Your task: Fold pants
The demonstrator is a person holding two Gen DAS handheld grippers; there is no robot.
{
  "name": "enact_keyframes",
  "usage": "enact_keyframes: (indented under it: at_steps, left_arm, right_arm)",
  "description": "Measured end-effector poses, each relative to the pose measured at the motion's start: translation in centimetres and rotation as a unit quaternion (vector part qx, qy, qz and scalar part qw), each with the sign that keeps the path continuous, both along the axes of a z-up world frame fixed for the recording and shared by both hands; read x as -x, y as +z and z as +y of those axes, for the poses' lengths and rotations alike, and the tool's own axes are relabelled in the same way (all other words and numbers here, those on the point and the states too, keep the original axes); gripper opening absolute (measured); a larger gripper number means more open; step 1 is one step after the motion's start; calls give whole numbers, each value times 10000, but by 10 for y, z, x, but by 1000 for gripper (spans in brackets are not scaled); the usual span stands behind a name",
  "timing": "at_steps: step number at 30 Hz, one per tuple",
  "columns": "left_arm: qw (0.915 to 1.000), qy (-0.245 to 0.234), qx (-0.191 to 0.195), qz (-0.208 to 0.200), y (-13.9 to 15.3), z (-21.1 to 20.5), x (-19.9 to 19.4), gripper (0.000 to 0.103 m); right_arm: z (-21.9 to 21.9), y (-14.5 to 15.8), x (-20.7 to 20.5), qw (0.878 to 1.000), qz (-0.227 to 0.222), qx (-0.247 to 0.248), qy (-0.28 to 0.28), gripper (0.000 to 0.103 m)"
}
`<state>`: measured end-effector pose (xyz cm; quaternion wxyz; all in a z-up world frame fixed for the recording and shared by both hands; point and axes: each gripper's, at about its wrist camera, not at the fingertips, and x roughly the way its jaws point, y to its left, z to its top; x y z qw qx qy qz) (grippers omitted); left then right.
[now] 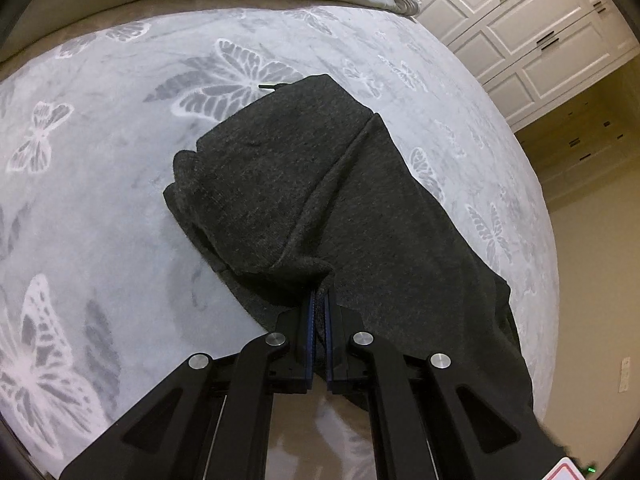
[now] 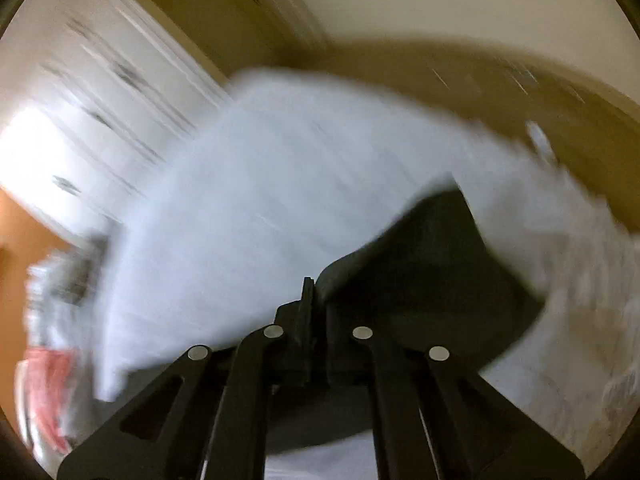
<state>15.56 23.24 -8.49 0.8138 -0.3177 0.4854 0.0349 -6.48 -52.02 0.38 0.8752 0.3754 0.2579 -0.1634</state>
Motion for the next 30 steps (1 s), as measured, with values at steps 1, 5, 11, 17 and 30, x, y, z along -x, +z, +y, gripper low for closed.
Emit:
enact_keyframes:
  at_steps: [1, 5, 11, 17, 30]
  left_arm:
    - [10000, -37, -41, -5, 0, 0, 0, 2]
    - [9999, -70, -136, 37, 0, -2, -2, 2]
    - [9998, -3, -181, 74, 0, -6, -2, 2]
    - [9998, 25, -153, 91, -1, -9, -4, 2]
    - [9979, 195, -612, -37, 20, -6, 7, 4]
  right_arm:
    - [4, 11, 7, 9997, -189, 176, 45, 2]
    - [-29, -78, 10, 9892, 1377, -438, -234, 3]
    - [-37, -88, 19, 9874, 1450, -588, -254, 18]
    - [-36, -98, 4, 9857, 1579, -543, -223, 25]
    - [-51, -68, 56, 9712, 1327, -1105, -1642, 11]
